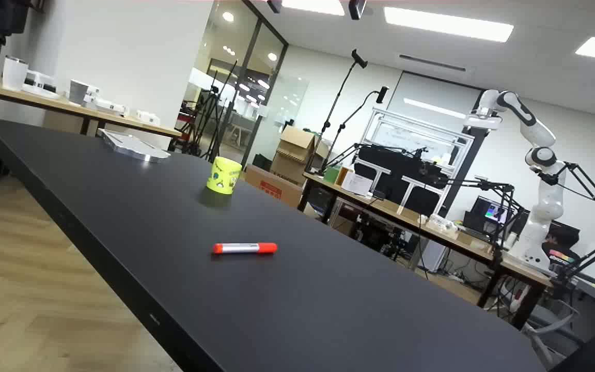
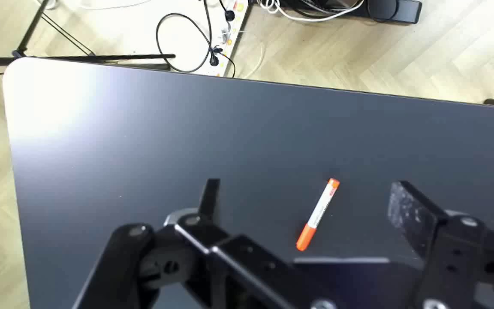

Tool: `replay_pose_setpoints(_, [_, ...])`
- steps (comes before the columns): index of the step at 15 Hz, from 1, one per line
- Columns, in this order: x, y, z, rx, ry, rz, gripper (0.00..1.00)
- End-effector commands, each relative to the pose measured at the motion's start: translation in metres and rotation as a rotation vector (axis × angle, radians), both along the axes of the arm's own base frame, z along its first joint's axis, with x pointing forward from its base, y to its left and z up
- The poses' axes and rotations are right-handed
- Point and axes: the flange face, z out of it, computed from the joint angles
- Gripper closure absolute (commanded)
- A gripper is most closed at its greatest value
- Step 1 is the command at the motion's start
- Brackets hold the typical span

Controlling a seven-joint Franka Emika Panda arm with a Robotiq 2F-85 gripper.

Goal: Put the marker in the cup

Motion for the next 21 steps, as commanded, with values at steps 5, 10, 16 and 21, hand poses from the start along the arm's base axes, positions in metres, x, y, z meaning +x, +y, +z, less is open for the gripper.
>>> replay_pose_setpoints(5, [0.001,0.000,0.001,-0.001,-0.003,0.000,0.00])
replay_pose_setpoints(10, [0.001,0.000,0.001,-0.001,-0.003,0.000,0.00])
replay_pose_setpoints(16, [0.085,0.040,-0.069,-0.014,-0.123,-0.170,0.00])
replay_pose_setpoints(21, [0.157,0.072,-0.146,-0.012,-0.118,-0.192,0.00])
